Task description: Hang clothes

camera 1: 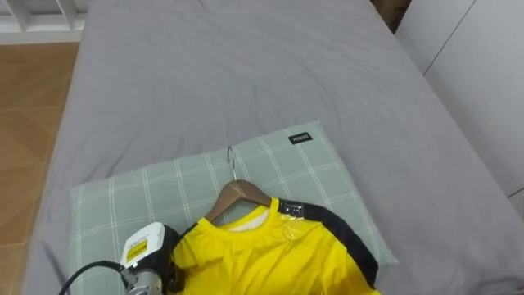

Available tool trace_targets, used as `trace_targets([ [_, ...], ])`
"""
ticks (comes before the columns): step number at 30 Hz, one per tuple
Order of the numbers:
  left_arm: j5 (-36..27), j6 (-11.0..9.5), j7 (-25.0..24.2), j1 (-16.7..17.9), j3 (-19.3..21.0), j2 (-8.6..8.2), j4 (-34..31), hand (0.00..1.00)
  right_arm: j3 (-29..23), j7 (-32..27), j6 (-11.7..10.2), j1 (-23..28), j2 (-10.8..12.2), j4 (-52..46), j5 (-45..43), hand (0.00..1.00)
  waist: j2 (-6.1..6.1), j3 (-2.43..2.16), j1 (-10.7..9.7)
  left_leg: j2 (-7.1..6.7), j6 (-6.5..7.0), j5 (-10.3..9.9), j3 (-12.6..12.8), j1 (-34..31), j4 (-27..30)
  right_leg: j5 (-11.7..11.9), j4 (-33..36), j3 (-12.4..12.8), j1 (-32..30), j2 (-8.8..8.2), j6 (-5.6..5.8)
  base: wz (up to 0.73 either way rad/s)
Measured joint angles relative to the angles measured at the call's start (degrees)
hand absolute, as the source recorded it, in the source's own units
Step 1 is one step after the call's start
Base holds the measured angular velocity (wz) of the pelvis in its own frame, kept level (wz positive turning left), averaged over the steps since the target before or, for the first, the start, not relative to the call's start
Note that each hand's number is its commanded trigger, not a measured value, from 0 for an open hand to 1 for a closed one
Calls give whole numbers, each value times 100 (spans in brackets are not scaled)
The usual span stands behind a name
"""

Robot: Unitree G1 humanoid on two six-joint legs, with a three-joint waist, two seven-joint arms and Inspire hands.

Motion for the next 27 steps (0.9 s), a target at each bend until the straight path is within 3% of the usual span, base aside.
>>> trace_targets([
  [12, 109, 19, -35, 97, -166, 13, -35, 100, -70, 64, 13, 72, -13, 16, -150, 0, 19, -22, -46, 2, 0, 0, 7, 101, -7, 0, -11, -18, 99, 0, -1, 0],
  [17, 97, 37, -13, 261, -248, 3, -85, 100, -146, 3, 14, 211, -114, -18, -387, 0, 233, -165, -123, -5, 0, 0, -8, 252, -12, 4, -9, -42, 252, -11, -6, 0],
  [20, 101, 37, 53, 325, -245, -1, -86, 100, -196, -17, 12, 278, -149, -13, -389, 0, 305, -181, -145, -4, -1, 0, -8, 500, -99, 2, -24, -35, 463, -4, -4, 0],
  [27, 103, 40, 308, 606, -209, 28, -531, 100, -479, -172, 17, 461, -184, -15, -388, 0, 347, -197, -152, -8, -5, 3, -13, 715, -176, 2, -44, -19, 649, 7, -4, 0],
])
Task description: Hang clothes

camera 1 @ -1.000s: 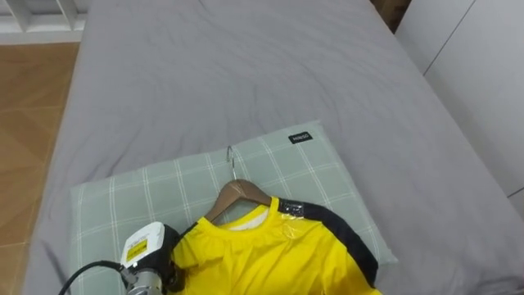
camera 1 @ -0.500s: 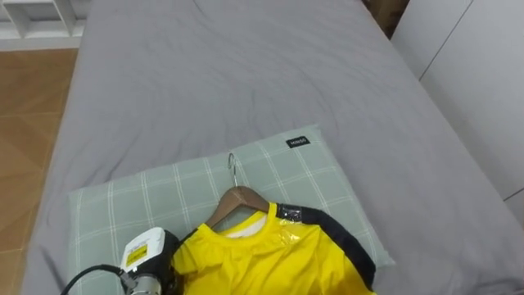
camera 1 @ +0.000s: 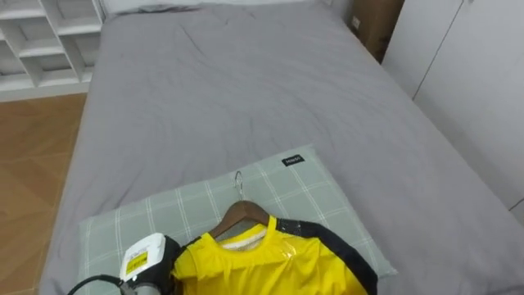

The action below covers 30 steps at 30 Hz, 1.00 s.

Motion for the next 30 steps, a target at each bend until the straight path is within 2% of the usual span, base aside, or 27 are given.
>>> trace_targets([
  [4, 7, 0, 139, 236, 70, 47, -151, 100, -243, 0, -2, 350, -95, -50, -9, 0, 62, -36, -5, -7, -1, -1, 6, 172, -42, 0, -81, 60, 176, 8, -2, -3],
  [7, 8, -4, 228, 440, 65, 140, -684, 100, -460, -4, -10, 535, -195, -160, 12, 0, 84, -36, -24, -16, -1, 0, 0, 179, -36, -1, -86, 59, 192, 5, -1, 0],
  [10, 6, -56, 379, 443, 65, 174, -930, 100, -457, -7, -49, 540, -250, -159, 45, 0, 98, -31, -2, -22, 0, 0, -30, 258, -31, -1, -112, 43, 285, 2, -1, 0],
  [15, 5, -206, 525, 482, 64, 200, -1135, 100, -457, -17, -105, 590, -251, -152, 183, 0, 161, -32, 0, -24, -2, 0, -38, 404, -96, -2, -178, 26, 426, 5, 0, 0],
  [18, 1, -205, 525, 604, 65, 201, -1155, 100, -469, -15, -120, 661, -250, -151, 199, 0, 165, -35, -22, -26, -11, 1, -36, 547, -134, -23, -225, 18, 580, 6, 9, 0],
  [23, 3, -243, 532, 965, 189, 199, -1616, 100, -726, -39, -119, 767, -232, -178, 208, 0, 162, -43, -16, -39, -13, 2, -31, 657, -208, -34, -276, 27, 674, 2, 24, -1],
  [30, 9, -254, 693, 1002, 276, 200, -1899, 100, -885, -50, -121, 805, -212, -176, 250, 0, 166, -47, -15, -48, -13, 1, -52, 682, -216, -36, -278, 22, 713, -1, 27, 0],
])
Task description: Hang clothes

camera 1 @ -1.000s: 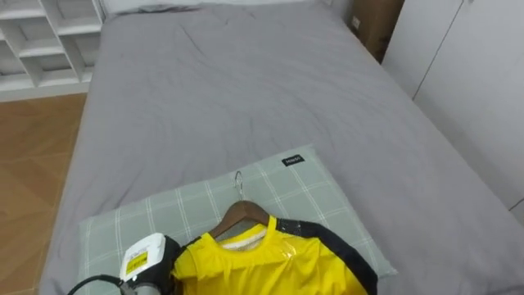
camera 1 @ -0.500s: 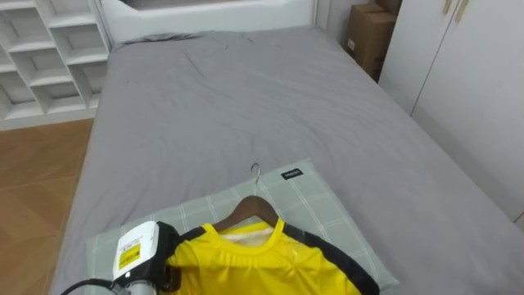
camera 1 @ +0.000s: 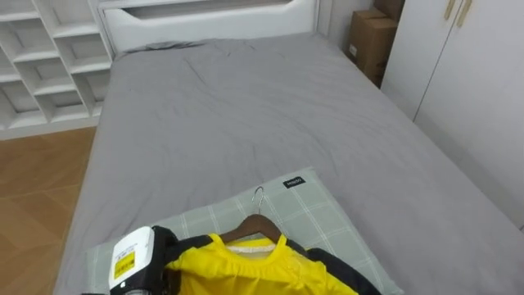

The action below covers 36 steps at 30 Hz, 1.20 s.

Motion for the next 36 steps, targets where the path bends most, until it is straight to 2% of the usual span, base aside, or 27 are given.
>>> trace_targets([
  [3, -4, -47, 141, 1, 33, 1, -54, 100, -39, -64, -8, 67, 0, -2, -4, 0, 51, -26, -7, 0, -2, -4, 2, 65, -1, 0, 2, 3, 62, 1, 0, 0],
  [10, -2, -210, 308, 1, 85, 0, -283, 100, -187, -168, -8, 121, -5, 0, -17, 0, 160, -8, -9, 3, -7, -10, 17, 194, -17, 0, 10, 80, 163, 12, -1, 0],
  [20, 22, -339, 555, 1, 119, 17, -343, 100, -308, -254, -20, 163, -2, 4, -86, 0, 151, 1, -37, 1, -6, -9, 26, 195, -5, 1, 12, 93, 136, 12, -3, 0],
  [24, 237, -395, 593, -1, 177, 47, -357, 100, -348, -376, -8, 162, -2, -40, -179, 0, 130, 9, -49, 0, -6, -8, 26, 176, 2, 0, 19, 93, 131, 8, -1, 0],
  [27, 264, -404, 593, -1, 176, 105, -572, 100, -355, -489, -9, 128, -16, -115, -301, 0, 126, 10, -74, -9, -6, -8, 23, 134, 14, -5, 15, 80, 106, 0, 5, 0],
  [31, 261, -459, 594, -2, 174, 296, -814, 100, -359, -761, -63, 35, -34, -162, -388, 0, 125, 11, -147, -8, -6, -8, 21, 141, 16, -5, 14, 80, 111, -1, 5, 0],
  [33, 291, -464, 592, -1, 174, 337, -995, 100, -372, -838, -64, 36, -67, -271, -466, 0, 126, 10, -132, -8, -6, -8, 35, 134, 17, -5, 16, 85, 100, -1, 5, 0],
  [36, 633, -534, 595, -7, 174, 500, -1506, 100, -488, -860, -72, 21, -106, -617, -555, 0, 121, 9, -122, -8, -5, -8, 45, 103, 16, -4, 28, 92, 54, 1, 5, 0],
])
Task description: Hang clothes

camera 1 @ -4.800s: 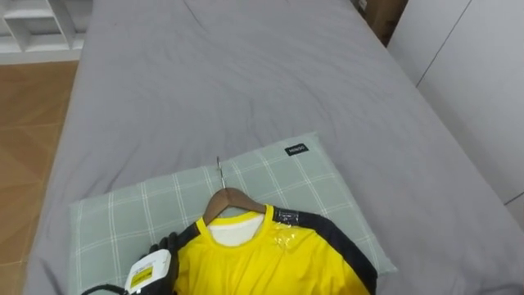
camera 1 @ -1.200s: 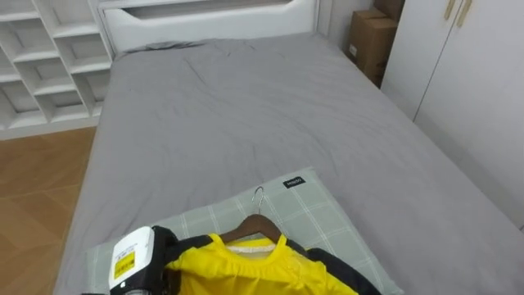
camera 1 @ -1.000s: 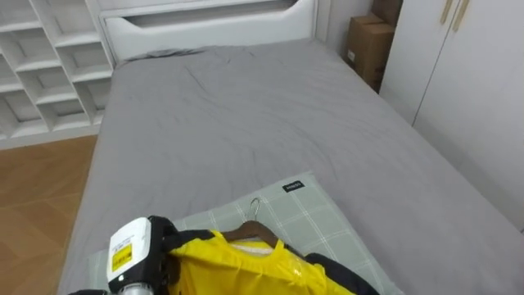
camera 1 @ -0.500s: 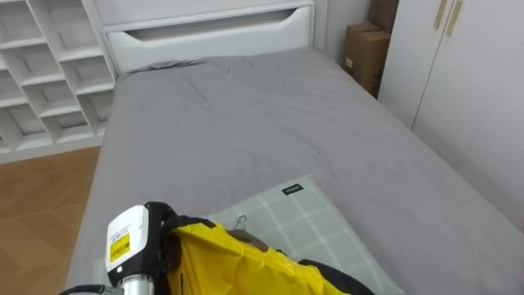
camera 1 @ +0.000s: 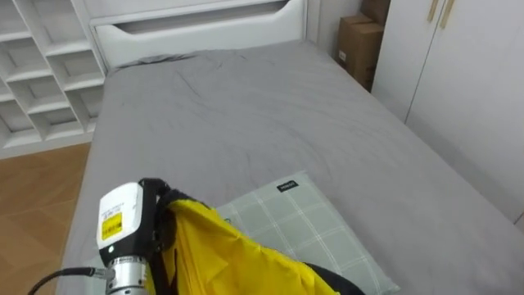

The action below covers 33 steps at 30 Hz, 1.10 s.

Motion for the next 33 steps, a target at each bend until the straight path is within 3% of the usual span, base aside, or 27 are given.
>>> trace_targets([
  [2, 46, -83, 11, -23, 1, 20, -131, 100, -2, 15, -20, -52, -27, -121, 26, 0, -9, 4, -5, -2, 0, 0, -12, 107, -3, -1, -6, 2, 103, -2, 1, 0],
  [11, 723, -98, 53, -92, -8, 151, -710, 100, -5, 1, -20, -495, -324, -1119, 31, 0, -82, 26, 17, 1, 0, 0, 10, 93, 13, -2, 14, 12, 86, -1, 3, 0],
  [14, 949, -81, 49, -92, -8, 184, -1050, 100, -42, -3, -19, -515, -402, -1467, 33, 0, -88, 26, 112, 1, 0, 0, 9, 81, 10, -2, 2, 10, 79, -1, 3, 0],
  [19, 1129, -81, 51, -113, 0, 287, -1569, 100, -41, 44, -55, -519, -443, -1993, -18, 0, -87, 23, 193, 1, 0, 0, -11, 77, 11, -2, -1, 9, 87, -3, 3, 0],
  [23, 1393, -80, 45, -196, -1, 372, -1615, 100, -33, 90, -163, -519, -442, -2363, -342, 0, -81, 21, 236, 4, 0, 0, -22, 78, 15, -1, 0, 0, 94, -2, 2, 0],
  [33, 1890, -62, -115, -279, -2, 386, -2040, 100, 99, 322, -236, -516, -435, -2889, -387, 0, 32, -3, 425, 6, -1, -1, -38, 97, 15, 2, 10, -43, 114, -6, -2, 0],
])
